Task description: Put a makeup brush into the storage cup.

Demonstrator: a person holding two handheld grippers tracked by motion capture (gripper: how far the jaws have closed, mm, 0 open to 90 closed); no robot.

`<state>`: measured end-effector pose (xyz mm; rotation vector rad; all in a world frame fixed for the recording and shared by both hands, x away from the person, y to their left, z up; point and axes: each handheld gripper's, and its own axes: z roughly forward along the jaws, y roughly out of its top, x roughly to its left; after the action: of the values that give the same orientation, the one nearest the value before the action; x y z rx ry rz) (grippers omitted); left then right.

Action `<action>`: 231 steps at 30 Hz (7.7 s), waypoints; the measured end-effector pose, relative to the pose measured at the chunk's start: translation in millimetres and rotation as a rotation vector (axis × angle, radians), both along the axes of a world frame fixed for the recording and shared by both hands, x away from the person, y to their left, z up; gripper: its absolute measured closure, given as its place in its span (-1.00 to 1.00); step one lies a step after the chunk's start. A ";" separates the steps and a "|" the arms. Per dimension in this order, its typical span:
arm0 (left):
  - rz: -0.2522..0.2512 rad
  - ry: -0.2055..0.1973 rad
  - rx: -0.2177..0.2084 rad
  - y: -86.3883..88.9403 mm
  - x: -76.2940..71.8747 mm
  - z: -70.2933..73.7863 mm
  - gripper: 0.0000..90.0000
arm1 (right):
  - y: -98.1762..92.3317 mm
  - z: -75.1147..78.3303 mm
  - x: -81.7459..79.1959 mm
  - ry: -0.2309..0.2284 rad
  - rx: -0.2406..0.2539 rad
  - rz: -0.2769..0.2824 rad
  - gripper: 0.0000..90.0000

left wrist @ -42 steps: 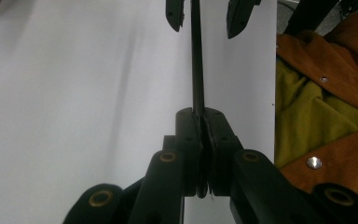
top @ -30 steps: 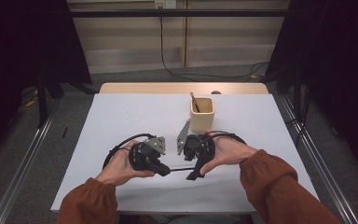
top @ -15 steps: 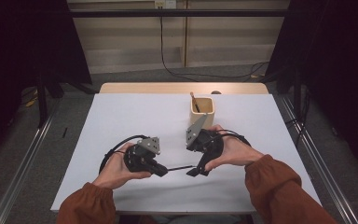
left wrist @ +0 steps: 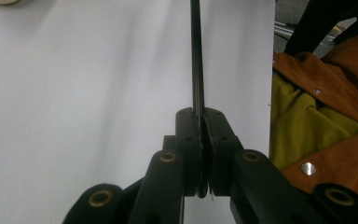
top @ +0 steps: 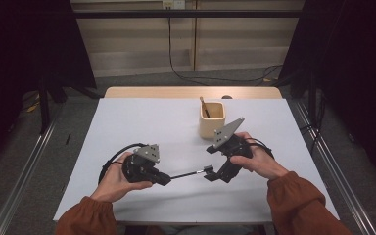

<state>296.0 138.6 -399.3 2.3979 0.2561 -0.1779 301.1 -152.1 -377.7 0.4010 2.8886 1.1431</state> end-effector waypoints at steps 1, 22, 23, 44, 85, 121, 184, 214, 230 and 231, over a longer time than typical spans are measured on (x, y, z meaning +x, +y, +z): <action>-0.003 -0.004 0.005 1.4 0.1 0.0 0.90 | 0.0 0.0 0.0 0.000 0.000 0.000 -0.81; 0.092 0.006 -0.091 32.9 -13.2 -7.8 0.90 | -43.2 -5.5 -22.7 -0.058 0.256 -0.132 -0.79; 0.096 0.004 -0.089 34.8 -13.5 -8.2 0.90 | -44.9 -5.9 -24.2 -0.065 0.263 -0.141 -0.80; 0.132 0.003 -0.167 43.7 -22.7 -14.3 0.90 | -68.8 -20.8 -50.9 -0.154 0.409 -0.290 -0.94; 0.219 -0.116 -0.481 23.3 -26.9 -15.0 0.90 | -48.3 -31.8 -49.3 -0.125 0.459 -0.276 -0.86; 0.179 -0.152 -0.580 -16.4 -23.3 -11.8 0.90 | -37.3 -1.7 -35.2 -0.118 0.624 -0.257 0.01; 0.095 -0.139 -0.493 -34.4 -24.4 -32.3 0.90 | -27.5 -10.8 -32.1 0.032 0.667 -0.176 0.84; 0.284 -0.181 -0.514 -19.4 -26.9 -24.9 -0.44 | -34.2 -0.2 -29.8 0.019 0.667 -0.214 0.90; 0.369 -0.195 -0.511 6.7 -29.0 -21.5 -0.96 | -44.3 3.0 -26.4 0.016 0.654 -0.250 0.90; 0.377 -0.196 -0.511 7.6 -29.2 -21.4 -0.96 | -45.1 3.2 -26.3 0.017 0.654 -0.253 0.90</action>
<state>266.8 146.3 -420.7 1.8078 0.4981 0.1505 274.8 -197.2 -374.6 0.7504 2.3022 1.9987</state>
